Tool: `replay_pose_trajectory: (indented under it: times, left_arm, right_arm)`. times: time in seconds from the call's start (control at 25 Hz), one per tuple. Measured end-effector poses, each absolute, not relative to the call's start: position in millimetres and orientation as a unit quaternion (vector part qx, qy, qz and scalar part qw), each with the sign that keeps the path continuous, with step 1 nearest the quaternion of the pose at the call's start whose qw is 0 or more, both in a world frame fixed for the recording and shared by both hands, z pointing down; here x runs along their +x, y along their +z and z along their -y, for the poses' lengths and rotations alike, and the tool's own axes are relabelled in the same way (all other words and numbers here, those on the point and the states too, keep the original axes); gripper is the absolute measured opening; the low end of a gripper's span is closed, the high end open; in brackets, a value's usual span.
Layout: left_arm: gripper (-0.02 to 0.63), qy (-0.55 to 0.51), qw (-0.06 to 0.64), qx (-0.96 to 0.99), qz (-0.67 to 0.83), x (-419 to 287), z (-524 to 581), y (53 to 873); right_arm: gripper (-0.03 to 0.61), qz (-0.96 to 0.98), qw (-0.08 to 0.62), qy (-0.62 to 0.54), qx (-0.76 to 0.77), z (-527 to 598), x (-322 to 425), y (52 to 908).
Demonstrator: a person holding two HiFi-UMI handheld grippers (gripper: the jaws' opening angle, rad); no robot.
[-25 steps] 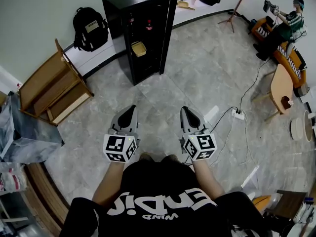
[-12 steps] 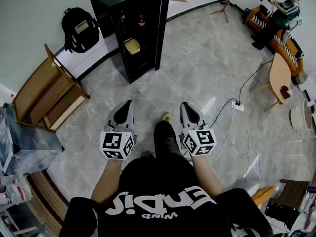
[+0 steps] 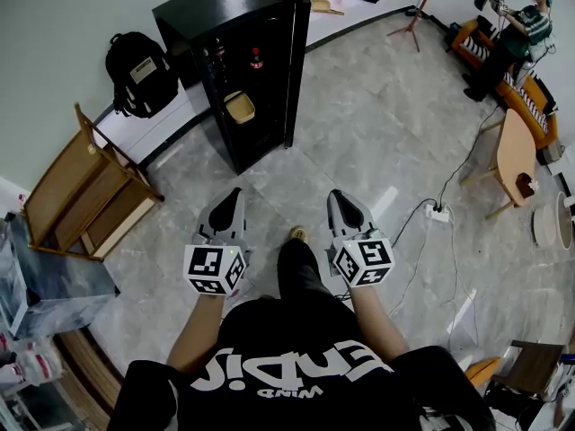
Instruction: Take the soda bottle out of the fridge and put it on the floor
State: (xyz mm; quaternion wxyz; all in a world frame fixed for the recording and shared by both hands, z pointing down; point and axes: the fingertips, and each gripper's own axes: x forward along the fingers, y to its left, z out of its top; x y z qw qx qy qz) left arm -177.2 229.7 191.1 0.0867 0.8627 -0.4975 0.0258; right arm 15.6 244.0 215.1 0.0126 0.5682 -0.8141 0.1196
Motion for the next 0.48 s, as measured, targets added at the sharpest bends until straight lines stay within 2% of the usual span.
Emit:
replay_pose_trajectory:
  times: [0.48]
  left_arm:
    - [0.008,0.029,0.090,0.848,0.521,-134,-73,176]
  right_arm:
    - [0.021,0.832,0.022,0.122,0.541,-81,57,196]
